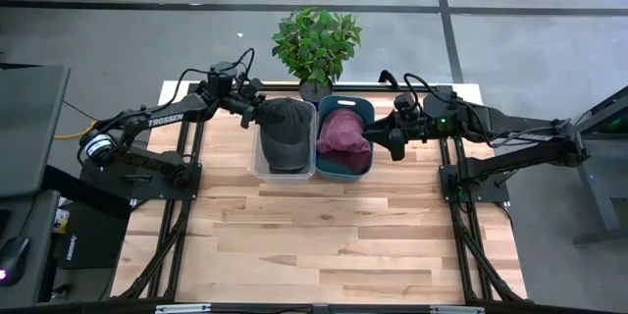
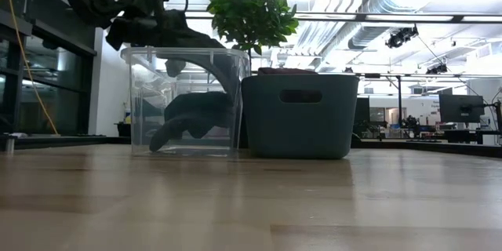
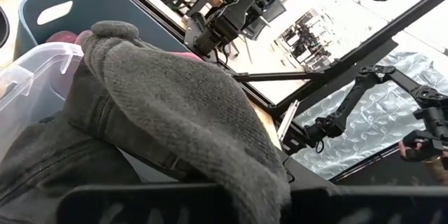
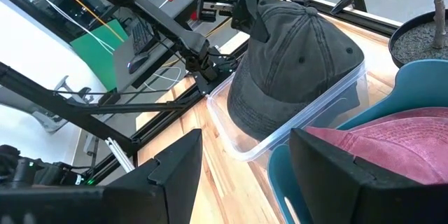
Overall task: Pick & Place hat
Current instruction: Put the black cap into the blue bin
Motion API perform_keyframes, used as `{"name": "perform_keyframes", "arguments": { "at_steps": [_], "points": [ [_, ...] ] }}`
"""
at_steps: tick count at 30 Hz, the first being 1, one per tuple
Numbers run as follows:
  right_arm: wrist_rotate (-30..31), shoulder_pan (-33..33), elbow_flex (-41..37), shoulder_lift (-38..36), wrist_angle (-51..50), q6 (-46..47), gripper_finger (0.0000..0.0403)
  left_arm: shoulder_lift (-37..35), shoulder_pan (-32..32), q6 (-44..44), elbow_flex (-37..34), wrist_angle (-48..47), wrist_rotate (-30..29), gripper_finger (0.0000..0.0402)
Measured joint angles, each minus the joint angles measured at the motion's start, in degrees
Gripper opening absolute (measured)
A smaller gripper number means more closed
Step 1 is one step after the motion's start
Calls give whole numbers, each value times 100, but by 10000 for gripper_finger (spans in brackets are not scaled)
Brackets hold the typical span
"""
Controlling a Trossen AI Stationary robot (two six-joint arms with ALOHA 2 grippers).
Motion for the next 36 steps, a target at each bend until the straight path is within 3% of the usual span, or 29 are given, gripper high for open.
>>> {"name": "perform_keyframes", "arguments": {
  "at_steps": [5,14,18,28,36],
  "points": [
    [-2,0,0,0,-2,0,209,-1,0,-34,0,0,61,33],
    [-15,0,0,0,-2,0,209,-2,0,-455,0,2,-19,193],
    [-56,0,0,0,-4,104,209,-28,0,-546,0,-5,-197,237],
    [-126,-2,0,0,-10,107,209,-614,4,-477,2,-144,-1562,248],
    [-90,-1,0,0,-24,98,209,-741,0,-718,4,-666,-949,247]
  ]
}}
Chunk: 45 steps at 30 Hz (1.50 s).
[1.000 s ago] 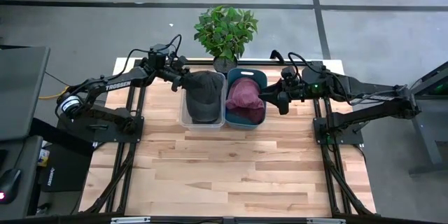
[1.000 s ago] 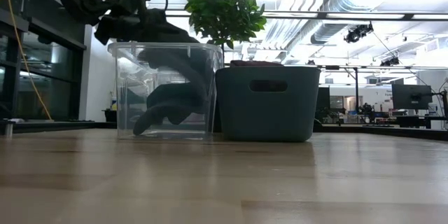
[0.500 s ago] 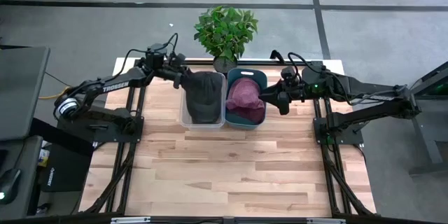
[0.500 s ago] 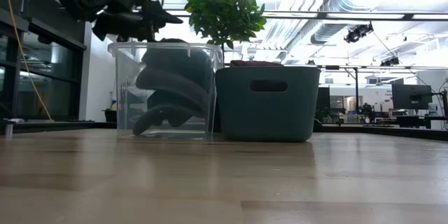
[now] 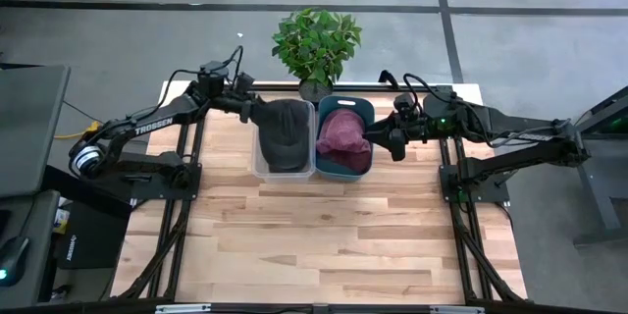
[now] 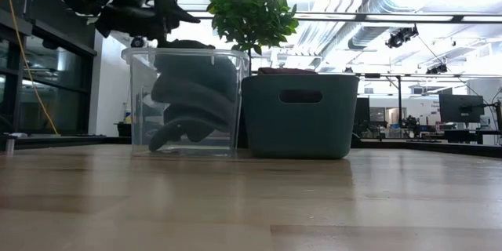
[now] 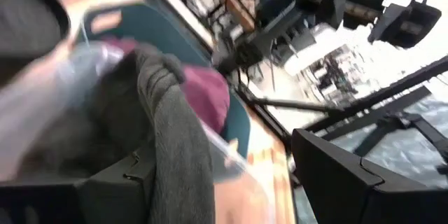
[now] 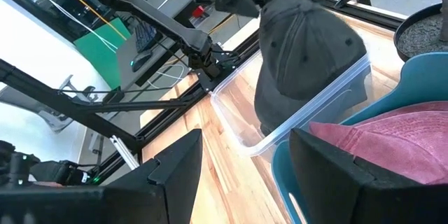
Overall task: Pick & Place hat
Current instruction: Put the black cap into the blue bin
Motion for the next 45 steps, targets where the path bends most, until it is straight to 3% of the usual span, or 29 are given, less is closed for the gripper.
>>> {"name": "perform_keyframes", "arguments": {
  "at_steps": [3,13,19,27,35,45],
  "points": [
    [2,1,0,0,0,-12,209,4,-3,169,0,-254,86,247],
    [0,0,0,0,-23,-37,209,-7,-4,268,2,-60,-603,247],
    [0,1,0,0,-24,0,209,-7,-2,158,2,-217,-621,236],
    [0,0,0,0,-24,1,209,-7,0,145,0,-840,-1574,190],
    [0,0,0,0,-24,2,209,-35,-2,263,26,-789,-1989,187],
    [-2,1,0,0,-54,4,209,-740,0,526,33,-969,-2882,186]
  ]
}}
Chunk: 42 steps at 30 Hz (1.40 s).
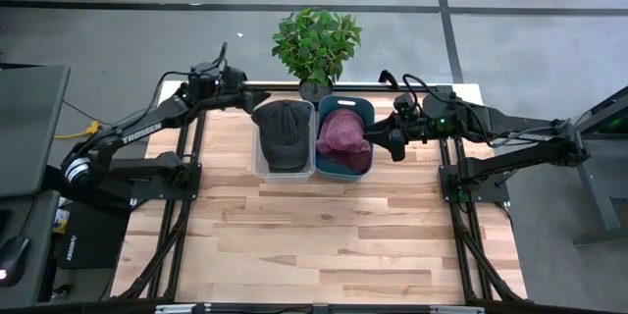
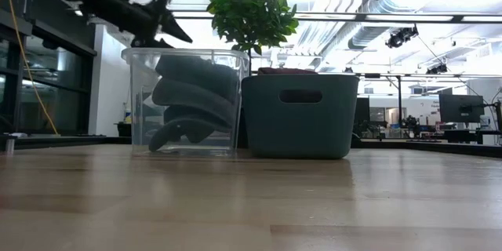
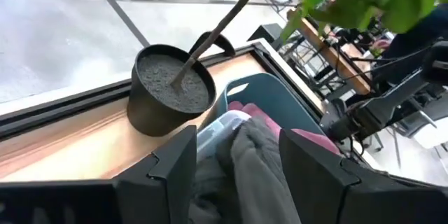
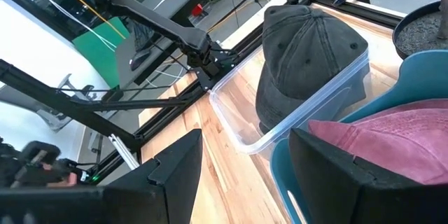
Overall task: Pick & Place hat
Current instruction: Put the black cap into the blue bin
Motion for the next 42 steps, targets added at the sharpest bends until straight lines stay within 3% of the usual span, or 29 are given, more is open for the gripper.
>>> {"name": "perform_keyframes", "arguments": {
  "at_steps": [6,9,17,36,42],
  "points": [
    [0,-1,-2,0,-123,0,209,-766,0,24,7,-1237,-44,184],
    [4,-2,-2,0,-145,-7,209,-1099,0,-143,7,-1983,-47,163],
    [250,0,-2,0,-143,-135,209,-1442,0,-849,2,-2885,-64,13],
    [412,-2,-2,-1,-141,-150,209,-1177,-98,-1760,2,-2946,-158,0],
    [408,-1,-2,0,-141,-149,209,-789,-594,-1948,2,-2710,-752,0]
  ]
}}
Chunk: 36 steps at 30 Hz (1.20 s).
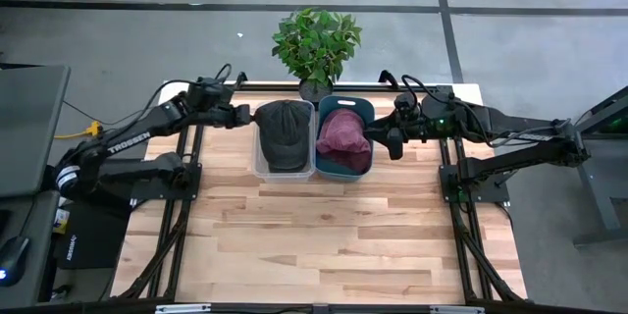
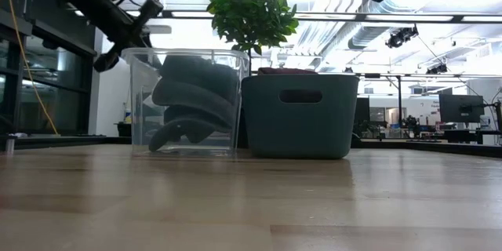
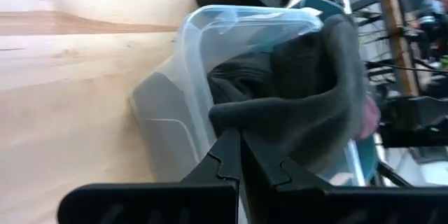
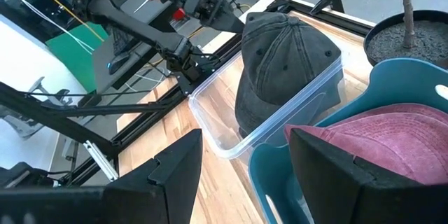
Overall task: Pick & Place hat
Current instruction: Put the black cap into the blue bin
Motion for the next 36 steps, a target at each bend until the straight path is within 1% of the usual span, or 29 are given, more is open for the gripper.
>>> {"name": "perform_keyframes", "arguments": {
  "at_steps": [4,6,11,17,21,24,32,34,36],
  "points": [
    [1,-1,0,0,0,1,209,261,-250,-187,0,96,-602,0],
    [-2,1,0,0,0,8,209,407,-356,-265,0,313,-725,0],
    [-15,0,0,0,0,19,209,559,-555,-374,0,728,-613,0],
    [-45,0,0,0,0,39,209,926,-730,-754,35,467,-618,0],
    [-88,1,0,-2,0,40,209,933,-728,-768,18,549,-634,0],
    [-101,1,0,-1,0,40,209,797,-724,-885,14,592,-700,0],
    [-108,0,0,-1,-1,41,209,693,-724,-693,734,-224,-1040,0],
    [-108,1,0,-2,-2,32,209,691,-723,-538,910,-77,-1017,0],
    [-107,1,0,-2,-2,25,209,691,-720,-350,1079,97,-765,0]
  ]
}}
